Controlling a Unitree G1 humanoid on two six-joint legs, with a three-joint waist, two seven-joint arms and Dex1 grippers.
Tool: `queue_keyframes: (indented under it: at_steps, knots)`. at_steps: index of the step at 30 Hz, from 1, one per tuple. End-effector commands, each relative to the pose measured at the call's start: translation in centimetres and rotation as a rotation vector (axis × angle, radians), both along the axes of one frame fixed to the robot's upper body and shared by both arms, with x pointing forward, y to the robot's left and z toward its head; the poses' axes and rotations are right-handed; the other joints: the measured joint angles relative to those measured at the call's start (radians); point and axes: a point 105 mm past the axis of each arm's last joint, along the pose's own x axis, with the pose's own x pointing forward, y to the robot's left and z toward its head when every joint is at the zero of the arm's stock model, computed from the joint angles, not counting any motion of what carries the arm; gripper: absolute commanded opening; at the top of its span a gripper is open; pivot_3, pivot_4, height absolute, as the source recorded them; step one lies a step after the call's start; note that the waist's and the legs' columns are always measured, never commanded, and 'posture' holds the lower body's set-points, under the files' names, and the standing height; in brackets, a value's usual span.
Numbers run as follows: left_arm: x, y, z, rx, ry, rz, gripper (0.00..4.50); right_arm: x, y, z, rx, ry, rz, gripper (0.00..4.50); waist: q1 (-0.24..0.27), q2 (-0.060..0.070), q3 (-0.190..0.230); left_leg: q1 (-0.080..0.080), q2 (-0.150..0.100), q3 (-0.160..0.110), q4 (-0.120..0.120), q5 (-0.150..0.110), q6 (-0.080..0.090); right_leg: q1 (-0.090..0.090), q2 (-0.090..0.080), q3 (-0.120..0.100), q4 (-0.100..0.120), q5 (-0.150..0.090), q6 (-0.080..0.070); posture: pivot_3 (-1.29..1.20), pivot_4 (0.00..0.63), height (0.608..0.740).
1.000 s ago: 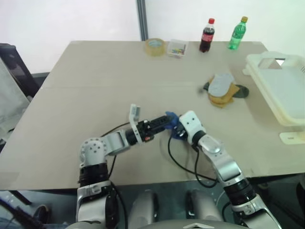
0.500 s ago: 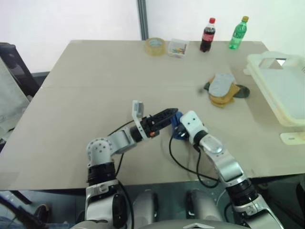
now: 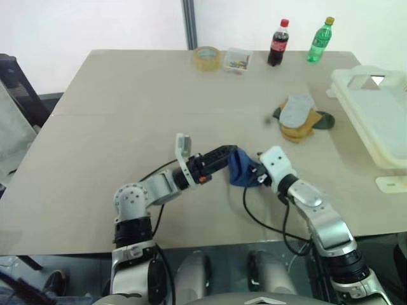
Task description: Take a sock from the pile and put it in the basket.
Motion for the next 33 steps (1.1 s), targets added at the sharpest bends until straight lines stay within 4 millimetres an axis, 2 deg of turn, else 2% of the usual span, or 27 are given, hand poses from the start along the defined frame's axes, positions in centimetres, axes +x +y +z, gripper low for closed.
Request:
queue_keyframes:
  at_steps: [1, 6, 9, 11, 19, 23, 26, 31, 33]
  knots:
    - [-0.4, -0.4, 1.1, -0.015, -0.047, -0.03, 4.47, -0.8, 0.8, 1.7, 0.062, -0.01, 0.074, 1.89, 0.0, 0.0, 0.0, 0.0, 0.0, 0.0, 0.0, 0.0, 0.0, 0.0, 0.0, 0.0, 0.0, 0.0, 0.0, 0.0, 0.15, 0.74]
    - [-0.3, -0.8, 1.0, -0.007, -0.048, -0.044, 4.47, -1.2, 3.6, 1.4, 0.076, 0.015, 0.152, 1.89, -0.002, 0.0, 0.0, 0.0, 0.0, 0.0, 0.0, 0.0, 0.0, 0.0, 0.001, 0.0, 0.001, 0.0, 0.0, 0.0, 0.15, 0.74]
    - [-0.1, -1.0, 1.1, 0.005, -0.053, -0.045, 4.47, -1.3, 4.0, 1.3, 0.08, 0.017, 0.148, 1.89, 0.001, 0.0, 0.0, 0.0, 0.0, 0.0, 0.0, 0.0, 0.0, 0.0, 0.0, 0.0, 0.0, 0.0, 0.0, 0.0, 0.15, 0.74]
    - [0.1, -1.2, 1.1, 0.009, -0.056, -0.048, 4.47, -1.0, 2.9, 1.4, 0.071, 0.006, 0.104, 1.89, 0.003, 0.0, 0.0, -0.001, 0.0, 0.0, 0.0, 0.0, 0.0, 0.0, 0.0, 0.0, 0.0, 0.0, 0.0, 0.0, 0.15, 0.74]
    - [0.5, -2.5, 0.1, 0.041, -0.049, -0.072, 4.47, -0.8, -3.4, 2.5, 0.029, -0.031, -0.065, 1.89, 0.003, 0.0, 0.0, -0.001, -0.001, 0.0, 0.0, 0.0, 0.0, 0.0, 0.0, 0.0, 0.0, 0.0, 0.0, 0.0, 0.15, 0.74]
    - [0.5, -3.2, -0.5, 0.049, -0.037, -0.098, 4.47, -1.4, -4.8, 4.0, 0.124, -0.017, -0.101, 1.89, -0.002, 0.0, 0.0, 0.0, 0.0, 0.0, 0.0, 0.0, 0.0, 0.0, 0.001, 0.0, 0.0, 0.0, 0.001, 0.0, 0.15, 0.74]
    - [0.5, -3.6, -1.1, 0.067, -0.029, -0.108, 4.47, -1.8, -4.6, 4.6, 0.266, 0.031, -0.117, 1.89, 0.0, 0.0, 0.0, 0.0, 0.0, 0.0, 0.0, 0.0, 0.0, 0.0, 0.001, 0.0, 0.001, 0.001, 0.002, 0.0, 0.15, 0.74]
    - [0.8, -3.7, -1.3, 0.07, -0.027, -0.108, 4.47, -4.5, -2.1, 4.0, 0.317, 0.174, 0.041, 1.89, 0.003, 0.0, 0.0, 0.0, 0.0, 0.0, 0.0, 0.0, 0.0, 0.0, 0.0, 0.0, 0.0, 0.001, 0.002, 0.0, 0.15, 0.74]
    - [0.9, -3.7, -1.4, 0.071, -0.027, -0.109, 4.5, -5.3, -1.3, 3.9, 0.308, 0.204, 0.089, 2.43, 0.003, 0.0, 0.0, 0.0, 0.0, 0.0, 0.0, 0.0, 0.0, 0.0, 0.0, 0.0, 0.0, 0.001, 0.002, 0.0, 0.15, 0.74]
